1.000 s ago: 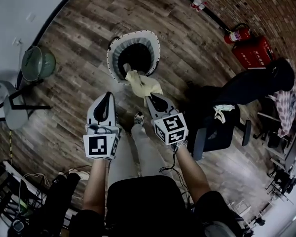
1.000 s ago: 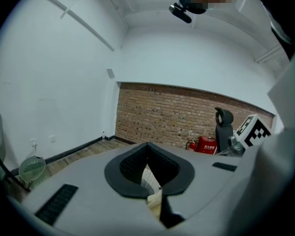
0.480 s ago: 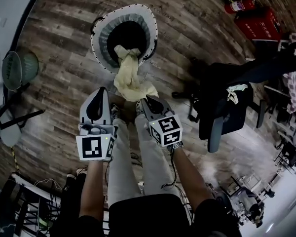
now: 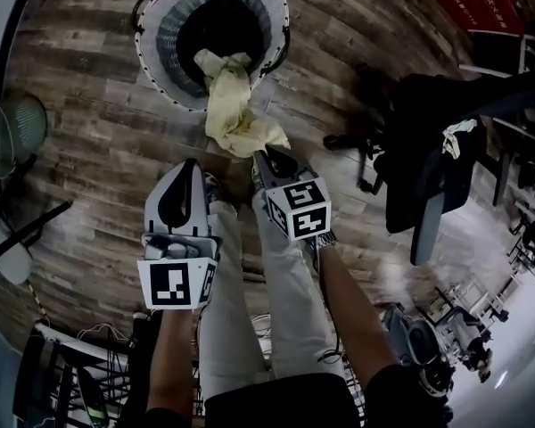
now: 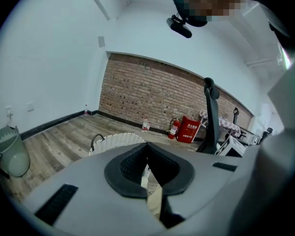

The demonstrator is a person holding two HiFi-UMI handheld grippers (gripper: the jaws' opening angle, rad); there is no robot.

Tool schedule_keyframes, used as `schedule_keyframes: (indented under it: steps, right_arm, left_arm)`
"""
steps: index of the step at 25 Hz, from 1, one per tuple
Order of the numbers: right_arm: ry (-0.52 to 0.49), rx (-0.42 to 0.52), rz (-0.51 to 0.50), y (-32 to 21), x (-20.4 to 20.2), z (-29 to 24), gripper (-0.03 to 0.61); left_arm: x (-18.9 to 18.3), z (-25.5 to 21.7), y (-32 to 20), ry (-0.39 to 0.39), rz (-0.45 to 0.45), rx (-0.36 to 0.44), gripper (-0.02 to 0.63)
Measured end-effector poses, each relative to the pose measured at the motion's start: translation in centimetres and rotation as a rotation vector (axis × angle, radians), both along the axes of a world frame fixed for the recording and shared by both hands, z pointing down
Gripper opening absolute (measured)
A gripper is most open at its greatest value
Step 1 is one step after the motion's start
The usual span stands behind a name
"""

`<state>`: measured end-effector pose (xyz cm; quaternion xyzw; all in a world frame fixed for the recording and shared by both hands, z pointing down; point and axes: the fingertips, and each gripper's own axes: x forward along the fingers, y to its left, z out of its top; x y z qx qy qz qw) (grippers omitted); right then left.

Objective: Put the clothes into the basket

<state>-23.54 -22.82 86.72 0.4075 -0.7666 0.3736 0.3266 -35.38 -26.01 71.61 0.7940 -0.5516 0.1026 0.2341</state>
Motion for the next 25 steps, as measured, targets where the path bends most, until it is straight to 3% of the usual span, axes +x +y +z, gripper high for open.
schedule_keyframes:
  steps: [7, 15, 22, 25]
  right_arm:
    - [0.029, -0.030, -0.008, 0.7, -0.2, 3.9, 0.066]
    - [0.013, -0.060, 0.013, 1.3, 0.1, 3.9, 0.278]
    - [-0.026, 0.023, -0.013, -0.3, -1.2, -0.8, 0.273]
    - [-0.071, 0.059, 0.006, -1.2, -1.3, -3.6, 0.241]
  left_arm:
    - [-0.3, 3.4, 1.6, 0.016, -0.037, -0.036, 0.012]
    - [0.2, 2.6, 2.0, 0.026, -0.054, -0.014, 0.012]
    - [-0.4, 0.2, 2.0, 0.015, -0.076, 0.020, 0.012]
    - [0.1, -1.1, 1.8, 0.018, -0.086, 0.036, 0.012]
